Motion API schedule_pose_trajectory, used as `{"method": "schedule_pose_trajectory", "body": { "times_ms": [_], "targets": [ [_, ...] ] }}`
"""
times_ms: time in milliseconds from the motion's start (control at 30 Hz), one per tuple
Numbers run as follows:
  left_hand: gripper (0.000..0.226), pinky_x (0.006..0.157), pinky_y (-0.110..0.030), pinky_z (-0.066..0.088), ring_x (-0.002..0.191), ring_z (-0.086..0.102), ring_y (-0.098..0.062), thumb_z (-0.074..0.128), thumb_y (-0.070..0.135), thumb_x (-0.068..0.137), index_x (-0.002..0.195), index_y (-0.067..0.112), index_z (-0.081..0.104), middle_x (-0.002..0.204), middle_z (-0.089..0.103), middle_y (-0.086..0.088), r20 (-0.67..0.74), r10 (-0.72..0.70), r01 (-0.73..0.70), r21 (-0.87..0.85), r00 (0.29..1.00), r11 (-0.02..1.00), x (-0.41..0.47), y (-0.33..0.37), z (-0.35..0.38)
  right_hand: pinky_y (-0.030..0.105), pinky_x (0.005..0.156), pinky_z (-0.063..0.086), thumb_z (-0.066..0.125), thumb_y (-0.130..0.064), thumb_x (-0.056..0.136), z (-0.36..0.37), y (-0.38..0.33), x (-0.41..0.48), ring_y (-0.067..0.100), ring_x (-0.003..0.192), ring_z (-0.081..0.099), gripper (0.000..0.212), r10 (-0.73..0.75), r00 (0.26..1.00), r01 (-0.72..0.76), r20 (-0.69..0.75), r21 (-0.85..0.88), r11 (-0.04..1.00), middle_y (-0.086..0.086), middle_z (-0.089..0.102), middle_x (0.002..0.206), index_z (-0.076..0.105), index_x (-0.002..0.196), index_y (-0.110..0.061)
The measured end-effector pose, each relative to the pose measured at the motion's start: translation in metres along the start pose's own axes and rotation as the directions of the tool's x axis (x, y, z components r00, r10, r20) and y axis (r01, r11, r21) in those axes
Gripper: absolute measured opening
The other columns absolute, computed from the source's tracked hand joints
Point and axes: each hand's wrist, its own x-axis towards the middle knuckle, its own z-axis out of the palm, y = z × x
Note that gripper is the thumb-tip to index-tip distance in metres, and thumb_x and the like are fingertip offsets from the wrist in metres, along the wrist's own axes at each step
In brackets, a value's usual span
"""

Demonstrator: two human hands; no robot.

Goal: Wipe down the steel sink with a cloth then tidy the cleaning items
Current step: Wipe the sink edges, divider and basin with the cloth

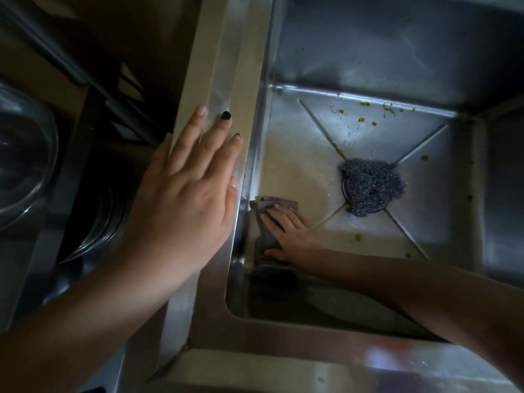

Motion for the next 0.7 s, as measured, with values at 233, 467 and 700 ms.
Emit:
{"method": "schedule_pose_trajectory", "body": {
  "times_ms": [233, 467, 700],
  "targets": [
    [0.048, 0.107, -0.054, 0.031, 0.140, 0.024, -0.029, 0.032, 0.024, 0.091, 0.134, 0.005, 0.044, 0.145, 0.040, -0.012, 0.002, -0.002, 0.002, 0.000, 1.000, 1.000, 0.000, 0.000, -0.001, 0.036, 0.116, 0.011, 0.056, -0.053, 0.084, -0.026, 0.039, 0.041, 0.025, 0.142, 0.015, 0.085, 0.144, 0.989, -0.136, -0.031, 0.178, 0.975, 0.010, 0.022, 0.152, 0.019, 0.147, -0.011],
    [0.049, 0.107, -0.054, 0.031, 0.140, 0.024, -0.029, 0.031, 0.025, 0.092, 0.134, 0.005, 0.043, 0.145, 0.040, -0.012, 0.006, -0.007, 0.007, -0.002, 1.000, 1.000, 0.000, 0.000, -0.001, 0.038, 0.115, 0.017, 0.051, -0.054, 0.087, -0.036, 0.052, 0.041, 0.025, 0.142, 0.012, 0.080, 0.148, 0.989, -0.149, 0.016, 0.150, 0.977, 0.008, 0.020, 0.152, 0.018, 0.148, -0.014],
    [0.048, 0.107, -0.054, 0.031, 0.141, 0.023, -0.029, 0.031, 0.024, 0.092, 0.135, 0.006, 0.044, 0.146, 0.039, -0.012, 0.001, -0.007, 0.007, -0.003, 1.000, 1.000, 0.000, 0.000, -0.001, 0.044, 0.114, 0.018, 0.059, -0.052, 0.082, -0.023, 0.046, -0.021, 0.033, 0.140, 0.025, 0.085, 0.004, 0.987, -0.011, 0.162, 0.044, 0.999, 0.018, 0.030, 0.149, 0.025, 0.146, -0.007]
  ]
}}
